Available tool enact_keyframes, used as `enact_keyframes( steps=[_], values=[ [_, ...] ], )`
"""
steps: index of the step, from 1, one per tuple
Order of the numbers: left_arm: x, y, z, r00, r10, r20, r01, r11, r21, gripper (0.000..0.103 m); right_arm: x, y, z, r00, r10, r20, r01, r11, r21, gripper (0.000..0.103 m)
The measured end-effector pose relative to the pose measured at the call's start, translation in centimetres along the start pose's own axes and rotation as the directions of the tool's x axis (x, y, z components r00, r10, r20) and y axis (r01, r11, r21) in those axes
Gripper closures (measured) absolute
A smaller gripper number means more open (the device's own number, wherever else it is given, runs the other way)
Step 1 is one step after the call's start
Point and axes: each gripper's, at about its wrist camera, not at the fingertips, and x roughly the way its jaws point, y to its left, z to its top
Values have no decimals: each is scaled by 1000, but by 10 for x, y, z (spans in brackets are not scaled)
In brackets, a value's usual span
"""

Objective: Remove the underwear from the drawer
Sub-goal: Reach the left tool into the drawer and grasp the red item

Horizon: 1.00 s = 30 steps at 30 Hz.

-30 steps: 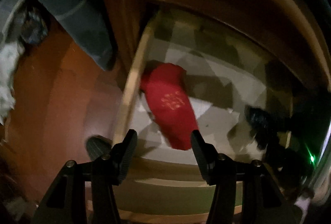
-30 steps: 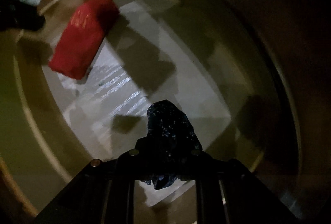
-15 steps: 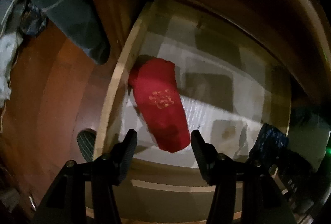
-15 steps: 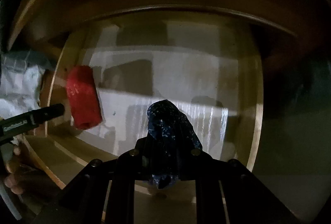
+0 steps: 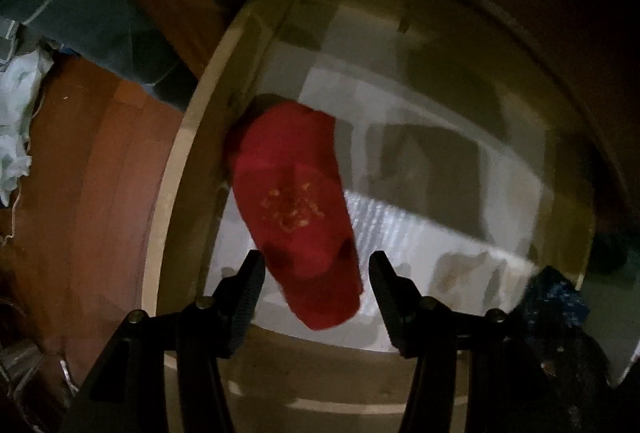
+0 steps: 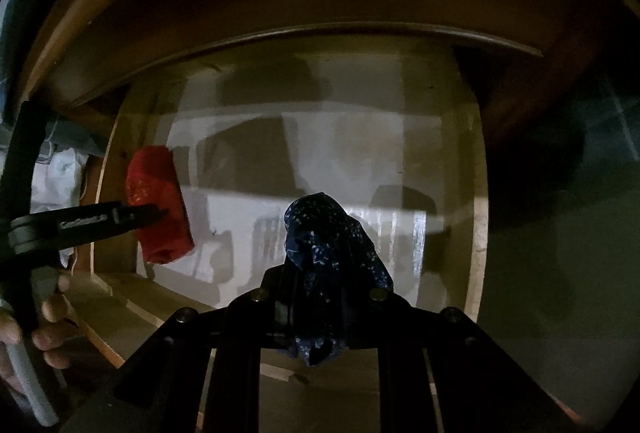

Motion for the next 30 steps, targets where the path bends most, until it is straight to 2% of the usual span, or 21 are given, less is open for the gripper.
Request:
enact_keyframes(
  steps=[10,14,16,17,18,21,30],
  values=[
    [21,6,10,997,-24,-78,19,998,-62,48,-3,0,4,1000,28,-4,-28,1000,-4,89],
    [27,9,15,993,22,-115,-32,996,-84,48,0,1,4,1000,23,-10,-23,1000,-10,89],
    [30,13,17,990,23,-138,-37,995,-96,49,0,0,4,1000,23,-11,-24,1000,-10,89],
    [32,15,17,989,23,-148,-38,994,-103,52,0,-1,4,1000,20,-12,-20,1000,-11,89],
    [32,16,18,988,8,-155,-26,993,-112,62,0,-2,4,1000,17,-13,-17,1000,-11,89],
    [29,19,16,987,-5,-160,-11,995,-102,71,2,-5,4,1000,10,-21,-10,1000,-7,89],
    [4,35,2,992,-16,-124,7,998,-68,76,-2,-1,5,1000,9,-2,-9,999,-33,88]
  ],
)
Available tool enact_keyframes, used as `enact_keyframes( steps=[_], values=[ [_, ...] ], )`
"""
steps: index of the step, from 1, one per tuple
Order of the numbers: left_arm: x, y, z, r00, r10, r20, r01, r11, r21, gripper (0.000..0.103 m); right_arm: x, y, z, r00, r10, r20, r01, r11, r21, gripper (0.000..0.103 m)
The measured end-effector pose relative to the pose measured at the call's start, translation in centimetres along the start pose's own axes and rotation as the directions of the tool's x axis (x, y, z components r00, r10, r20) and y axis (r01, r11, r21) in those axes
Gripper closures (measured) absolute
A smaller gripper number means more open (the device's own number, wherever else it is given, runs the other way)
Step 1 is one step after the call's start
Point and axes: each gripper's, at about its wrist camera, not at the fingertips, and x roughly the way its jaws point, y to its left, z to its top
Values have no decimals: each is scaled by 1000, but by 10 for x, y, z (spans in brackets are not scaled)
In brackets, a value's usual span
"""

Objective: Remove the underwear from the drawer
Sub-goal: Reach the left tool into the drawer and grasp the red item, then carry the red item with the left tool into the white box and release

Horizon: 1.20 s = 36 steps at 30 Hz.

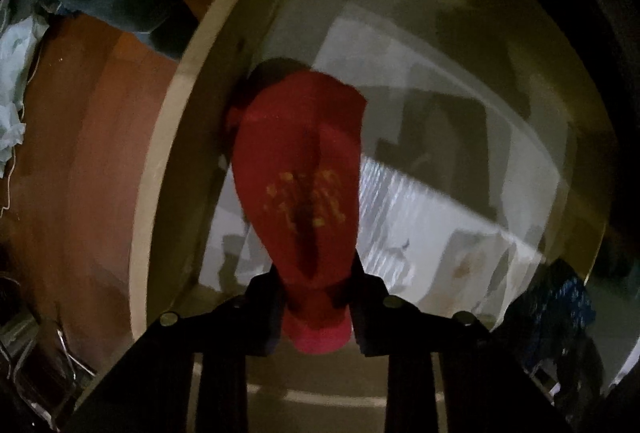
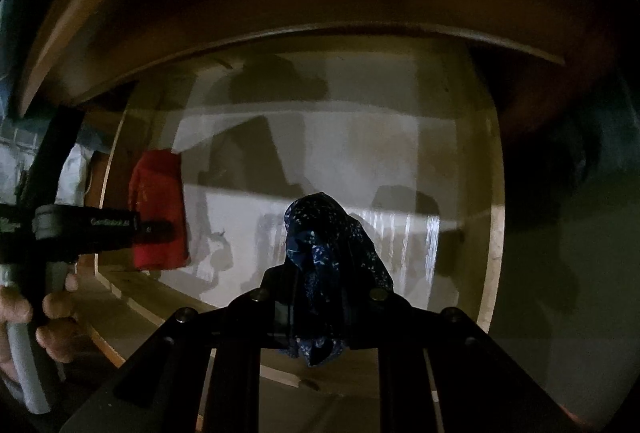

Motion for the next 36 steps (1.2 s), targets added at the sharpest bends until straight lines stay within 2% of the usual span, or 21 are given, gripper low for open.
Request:
enact_keyframes(
  steps=[4,13,19,23,33,36],
  values=[
    [-11,5,-16,1000,-21,22,21,1000,6,77,1,1,1,1000,-17,1,17,1000,-8,88],
    [-57,-1,-41,986,-18,168,6,997,71,77,1,5,1,999,-47,7,48,998,-28,88],
    [-84,-13,-62,965,-22,263,-12,992,128,77,1,8,-1,999,-53,9,53,998,-37,88],
    [-103,-21,-78,945,-16,326,-50,980,195,77,3,7,-2,998,-56,5,56,998,-43,88],
    [-145,-19,-110,914,-41,405,-78,959,274,77,3,9,-2,998,-62,7,63,997,-49,88],
    [-156,-17,-116,899,-57,434,-79,954,290,77,3,8,-2,998,-65,8,66,997,-49,88]
  ],
)
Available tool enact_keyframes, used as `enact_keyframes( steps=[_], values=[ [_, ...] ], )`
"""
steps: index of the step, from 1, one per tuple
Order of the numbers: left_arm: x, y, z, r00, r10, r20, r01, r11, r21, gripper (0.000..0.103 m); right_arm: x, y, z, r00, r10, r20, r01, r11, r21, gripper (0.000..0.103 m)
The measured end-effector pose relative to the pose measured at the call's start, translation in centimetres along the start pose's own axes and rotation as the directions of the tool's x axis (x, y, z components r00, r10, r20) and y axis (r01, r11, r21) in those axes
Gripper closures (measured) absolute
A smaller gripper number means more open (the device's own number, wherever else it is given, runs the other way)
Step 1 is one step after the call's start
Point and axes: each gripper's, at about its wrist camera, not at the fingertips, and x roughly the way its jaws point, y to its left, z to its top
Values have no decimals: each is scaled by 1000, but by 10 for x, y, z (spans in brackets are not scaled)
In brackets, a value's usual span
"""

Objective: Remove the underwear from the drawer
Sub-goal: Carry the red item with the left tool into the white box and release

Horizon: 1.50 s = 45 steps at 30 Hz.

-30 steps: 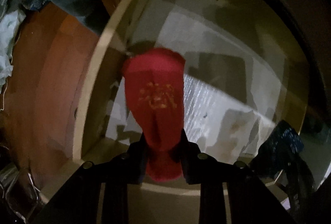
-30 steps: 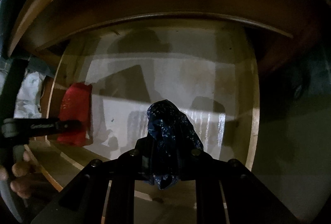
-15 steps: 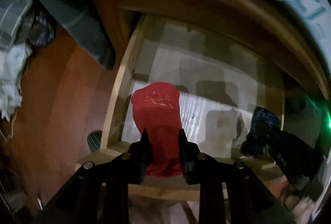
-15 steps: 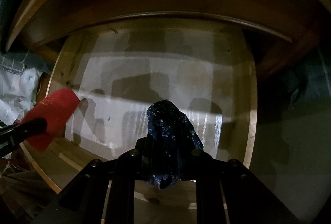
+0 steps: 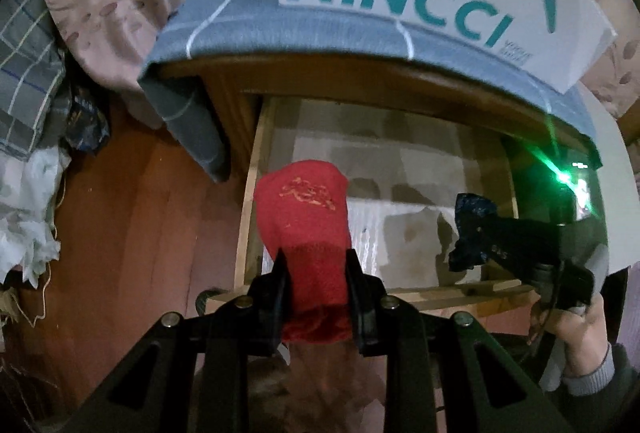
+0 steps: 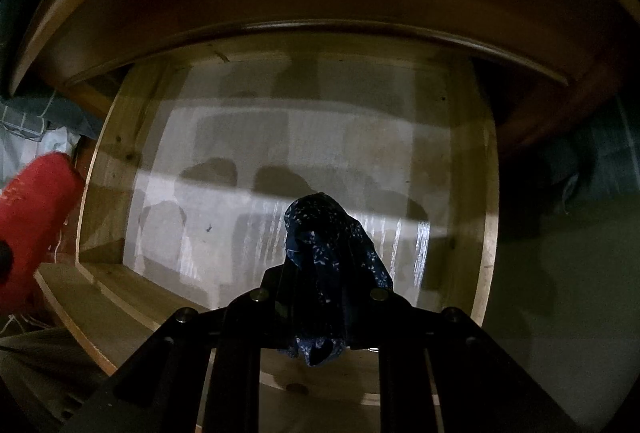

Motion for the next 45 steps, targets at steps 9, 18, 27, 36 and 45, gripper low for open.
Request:
enact_keyframes(
  steps=[9,18,27,36,45],
  values=[
    [-48,-8,-1,995,8,96,-16,996,83,78,-2,1,1,1000,0,0,0,1000,0,87],
    [-118,-14,12,977,-37,210,9,991,134,78,-3,1,3,1000,-1,1,1,1000,-2,87],
    [-192,-18,37,934,-75,350,13,985,174,78,-3,2,3,1000,-1,2,1,1000,-1,87],
    [-229,-27,93,895,-62,442,-18,985,173,77,-2,0,4,1000,3,0,-3,1000,3,87],
    [-187,-51,179,909,-36,416,-33,987,158,87,-2,0,4,1000,9,1,-9,1000,7,87]
  ],
)
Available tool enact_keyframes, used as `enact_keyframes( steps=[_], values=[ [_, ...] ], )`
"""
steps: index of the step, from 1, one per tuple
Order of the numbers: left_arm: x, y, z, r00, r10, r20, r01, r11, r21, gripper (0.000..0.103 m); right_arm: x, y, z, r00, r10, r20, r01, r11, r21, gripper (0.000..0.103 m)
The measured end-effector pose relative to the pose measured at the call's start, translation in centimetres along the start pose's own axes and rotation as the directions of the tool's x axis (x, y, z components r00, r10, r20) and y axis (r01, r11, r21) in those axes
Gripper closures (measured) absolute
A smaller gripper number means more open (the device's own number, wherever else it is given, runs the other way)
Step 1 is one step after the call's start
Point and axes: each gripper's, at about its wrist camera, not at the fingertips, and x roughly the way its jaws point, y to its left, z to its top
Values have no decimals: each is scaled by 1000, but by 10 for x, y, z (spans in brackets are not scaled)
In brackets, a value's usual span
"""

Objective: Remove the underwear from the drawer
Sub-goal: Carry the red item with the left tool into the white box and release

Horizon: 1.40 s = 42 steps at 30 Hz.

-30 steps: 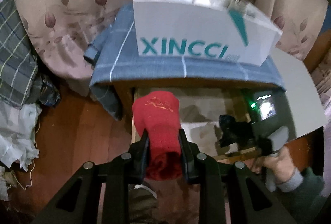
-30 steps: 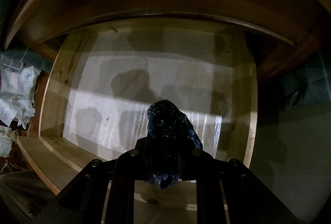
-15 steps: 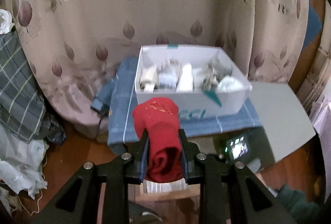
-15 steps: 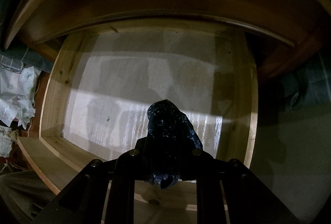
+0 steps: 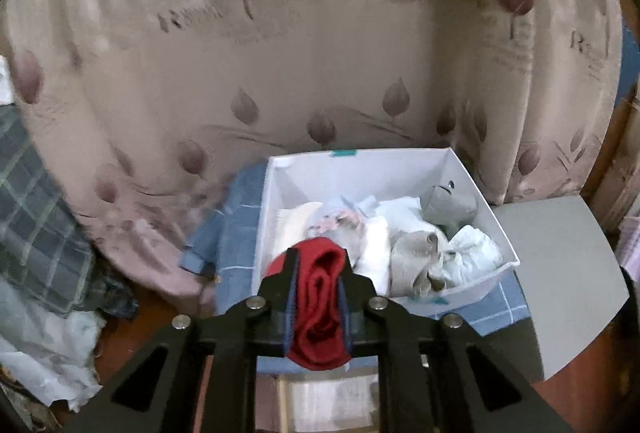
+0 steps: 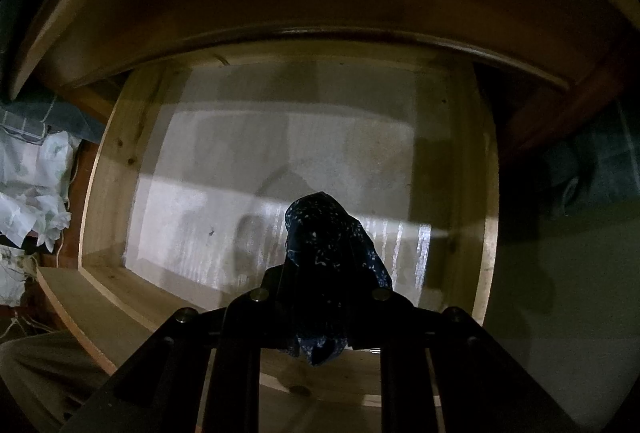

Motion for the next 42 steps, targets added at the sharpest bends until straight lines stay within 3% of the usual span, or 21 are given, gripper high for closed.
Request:
enact_keyframes(
  steps=[3,13,21,25,28,30,37,42],
  values=[
    [34,4,14,998,-17,-56,13,998,-69,88,1,-2,1,1000,2,-5,-2,1000,11,87],
    [41,8,52,1000,3,0,-3,997,-81,88,2,-1,5,999,52,-13,-52,998,35,86],
    [39,14,71,993,33,114,-22,995,-97,88,4,-1,6,998,51,-25,-51,998,33,86],
    [79,24,65,999,23,25,-20,993,-117,88,5,1,6,998,47,-31,-46,999,29,86],
    [99,30,52,998,60,-13,-62,992,-108,88,5,1,6,998,48,-33,-47,999,26,86],
    [103,32,43,996,88,-16,-88,993,-77,87,5,0,6,998,48,-30,-48,999,26,86],
    [102,30,18,996,70,-63,-73,996,-56,84,4,0,6,999,45,-24,-44,998,34,86],
    [114,27,-6,986,58,-156,-64,997,-33,84,4,0,6,999,31,-21,-30,999,32,86]
  ],
)
